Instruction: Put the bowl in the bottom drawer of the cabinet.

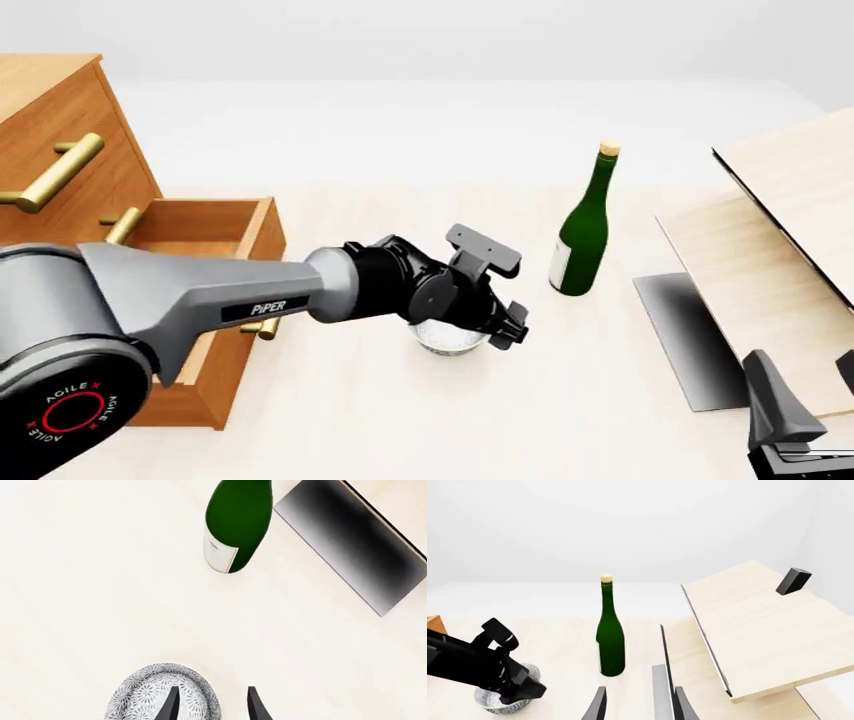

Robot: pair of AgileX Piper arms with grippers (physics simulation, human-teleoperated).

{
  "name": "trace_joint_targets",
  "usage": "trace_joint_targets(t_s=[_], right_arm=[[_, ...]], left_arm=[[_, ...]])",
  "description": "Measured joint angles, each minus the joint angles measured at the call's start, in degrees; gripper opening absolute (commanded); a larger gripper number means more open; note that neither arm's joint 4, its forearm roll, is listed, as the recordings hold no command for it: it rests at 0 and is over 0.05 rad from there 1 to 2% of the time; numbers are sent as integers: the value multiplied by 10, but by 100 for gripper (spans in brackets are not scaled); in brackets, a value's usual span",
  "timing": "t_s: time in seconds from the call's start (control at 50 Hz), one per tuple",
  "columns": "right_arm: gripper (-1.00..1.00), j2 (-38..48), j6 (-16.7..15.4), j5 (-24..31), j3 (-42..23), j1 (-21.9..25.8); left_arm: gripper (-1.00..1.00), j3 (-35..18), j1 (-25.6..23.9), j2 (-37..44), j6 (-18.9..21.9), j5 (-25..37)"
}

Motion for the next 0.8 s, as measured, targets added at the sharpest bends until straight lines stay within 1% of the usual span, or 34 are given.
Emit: trace_joint_targets(t_s=[0.46,0.8], right_arm=[[100,0,0,0,0,0],[100,0,0,0,0,0]], left_arm=[[100,8,-6,16,-15,-15],[100,9,-1,28,-27,-19]])
